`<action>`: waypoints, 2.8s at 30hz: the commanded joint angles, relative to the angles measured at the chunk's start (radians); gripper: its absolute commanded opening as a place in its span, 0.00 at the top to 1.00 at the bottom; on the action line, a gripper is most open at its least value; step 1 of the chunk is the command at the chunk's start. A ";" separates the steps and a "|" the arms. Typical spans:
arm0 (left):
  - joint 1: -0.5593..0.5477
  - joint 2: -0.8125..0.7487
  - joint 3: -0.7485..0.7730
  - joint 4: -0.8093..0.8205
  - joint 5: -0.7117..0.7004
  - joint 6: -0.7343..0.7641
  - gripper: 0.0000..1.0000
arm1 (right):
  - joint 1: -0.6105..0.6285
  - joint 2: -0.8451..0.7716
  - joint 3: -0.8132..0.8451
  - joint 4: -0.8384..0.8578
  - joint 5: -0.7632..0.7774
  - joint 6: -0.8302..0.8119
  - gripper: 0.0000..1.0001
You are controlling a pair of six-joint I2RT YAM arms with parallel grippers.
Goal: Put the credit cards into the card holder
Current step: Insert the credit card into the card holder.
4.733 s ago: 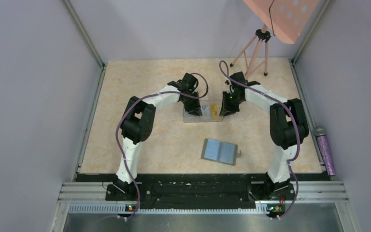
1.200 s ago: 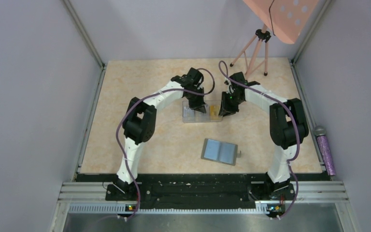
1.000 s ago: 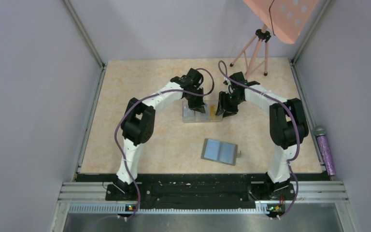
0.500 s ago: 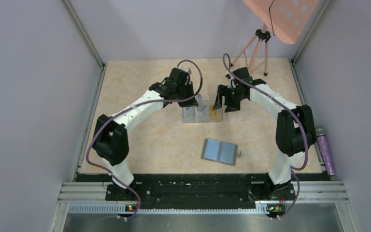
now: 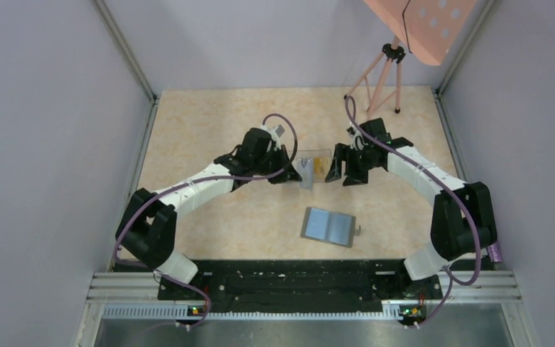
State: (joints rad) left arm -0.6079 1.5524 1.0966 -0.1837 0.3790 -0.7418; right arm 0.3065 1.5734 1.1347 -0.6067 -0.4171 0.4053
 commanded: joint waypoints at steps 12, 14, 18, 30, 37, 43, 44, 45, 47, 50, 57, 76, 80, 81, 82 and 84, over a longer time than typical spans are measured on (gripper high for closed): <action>-0.189 0.064 -0.158 0.309 0.101 -0.114 1.00 | 0.003 -0.249 -0.313 -0.042 -0.013 0.061 0.57; -0.200 0.077 -0.165 0.320 0.103 -0.114 1.00 | 0.003 -0.263 -0.345 -0.044 -0.005 0.073 0.61; -0.218 0.092 -0.202 0.348 0.103 -0.110 1.00 | 0.003 -0.284 -0.391 -0.064 0.031 0.090 0.69; -0.240 0.145 -0.287 0.462 0.129 -0.130 1.00 | 0.003 -0.309 -0.448 -0.086 0.083 0.108 0.82; -0.261 0.174 -0.295 0.471 0.118 -0.133 1.00 | 0.003 -0.313 -0.493 -0.056 0.105 0.115 0.83; -0.273 0.200 -0.294 0.469 0.113 -0.139 1.00 | 0.002 -0.294 -0.510 -0.032 0.097 0.117 0.84; -0.275 0.202 -0.292 0.466 0.111 -0.140 1.00 | 0.003 -0.293 -0.510 -0.031 0.098 0.116 0.84; -0.277 0.206 -0.291 0.465 0.109 -0.143 1.00 | 0.003 -0.289 -0.511 -0.029 0.096 0.118 0.84; -0.279 0.209 -0.292 0.463 0.107 -0.146 1.00 | 0.003 -0.282 -0.513 -0.027 0.095 0.119 0.84; -0.280 0.215 -0.291 0.465 0.110 -0.154 1.00 | 0.003 -0.278 -0.516 -0.025 0.097 0.125 0.85; -0.280 0.215 -0.309 0.464 0.082 -0.176 1.00 | 0.006 -0.274 -0.523 -0.022 0.112 0.143 0.87; -0.235 0.200 -0.251 0.319 -0.001 -0.140 1.00 | 0.006 -0.240 -0.547 0.007 0.120 0.174 0.87; -0.237 0.224 -0.248 0.360 0.046 -0.147 1.00 | 0.006 -0.232 -0.543 0.008 0.118 0.169 0.87; -0.238 0.233 -0.251 0.379 0.061 -0.152 1.00 | 0.006 -0.230 -0.541 0.009 0.118 0.170 0.87; -0.242 0.239 -0.250 0.393 0.073 -0.158 1.00 | 0.006 -0.229 -0.540 0.009 0.118 0.170 0.87; -0.253 0.249 -0.246 0.401 0.080 -0.164 1.00 | 0.006 -0.229 -0.540 0.009 0.118 0.168 0.87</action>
State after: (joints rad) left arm -0.8513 1.7767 0.8379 0.1871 0.4538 -0.9150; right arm 0.3073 1.3182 0.5972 -0.6189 -0.3206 0.5701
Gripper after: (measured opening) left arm 0.010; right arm 0.129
